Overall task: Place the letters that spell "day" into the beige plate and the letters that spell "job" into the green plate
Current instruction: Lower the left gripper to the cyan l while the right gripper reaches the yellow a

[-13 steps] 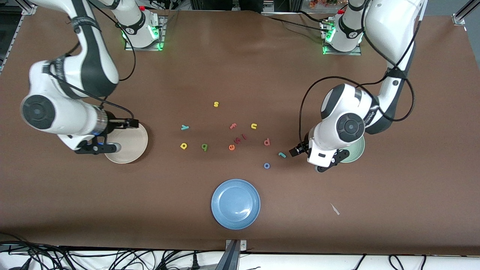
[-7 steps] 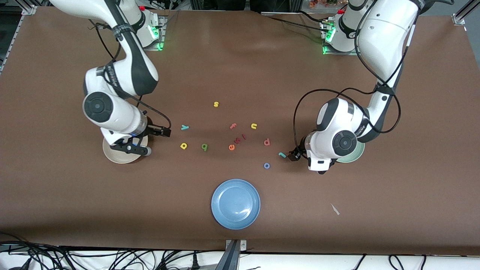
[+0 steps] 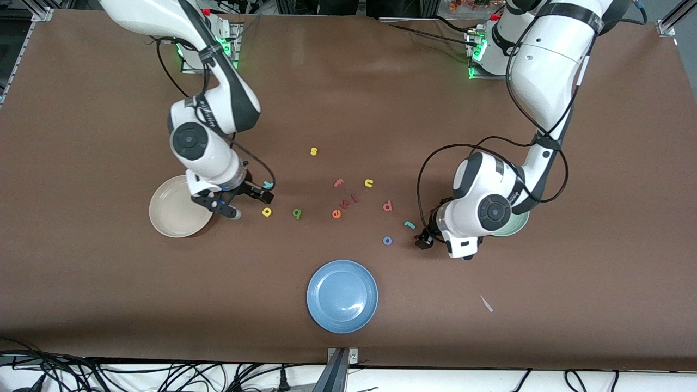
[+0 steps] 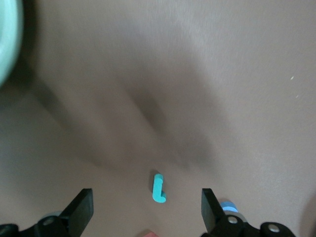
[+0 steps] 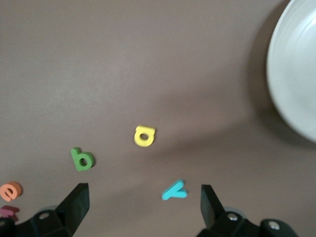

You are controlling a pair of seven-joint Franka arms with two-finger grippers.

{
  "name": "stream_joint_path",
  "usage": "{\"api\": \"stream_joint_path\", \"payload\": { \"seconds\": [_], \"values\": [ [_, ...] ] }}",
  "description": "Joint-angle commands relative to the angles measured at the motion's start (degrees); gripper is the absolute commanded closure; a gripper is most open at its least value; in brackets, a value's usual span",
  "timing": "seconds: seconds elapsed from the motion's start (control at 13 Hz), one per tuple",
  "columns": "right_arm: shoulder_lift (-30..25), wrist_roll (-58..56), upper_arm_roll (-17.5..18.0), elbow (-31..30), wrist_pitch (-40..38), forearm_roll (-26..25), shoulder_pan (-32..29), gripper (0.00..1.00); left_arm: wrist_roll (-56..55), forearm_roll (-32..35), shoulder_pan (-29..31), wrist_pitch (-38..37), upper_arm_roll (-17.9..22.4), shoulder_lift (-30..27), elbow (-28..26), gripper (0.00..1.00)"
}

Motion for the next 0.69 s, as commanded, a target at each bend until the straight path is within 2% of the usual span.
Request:
{"api": "stream_joint_path", "payload": {
  "seconds": [0.0,0.15,0.31,0.54,0.61],
  "values": [
    [3.04,3.70,-0.41,0.03,4.45,-0.33,1.22,0.00,-3.75,-1.64,-1.42,0.47,0.23,2.08,1.95,0.09],
    [5.23,3.70,-0.41,1.34,5.33,-0.15,1.22,0.01,-3.85,-1.03,-3.18,0.47,0.32,2.78,1.78,0.24],
    [6.38,3.70,-0.50,2.67,5.34,-0.15,0.96,0.01,-3.67,-1.46,-2.93,1.08,0.23,3.40,1.86,0.45],
    [7.26,3.18,-0.50,3.10,5.25,-0.24,0.69,0.01,-3.23,-1.20,-2.49,1.09,0.23,3.40,1.86,0.45],
    [7.96,2.92,-0.59,3.46,5.25,-0.15,0.69,0.01,-3.23,-1.20,-2.49,1.09,0.23,3.49,1.86,0.53]
  ]
}}
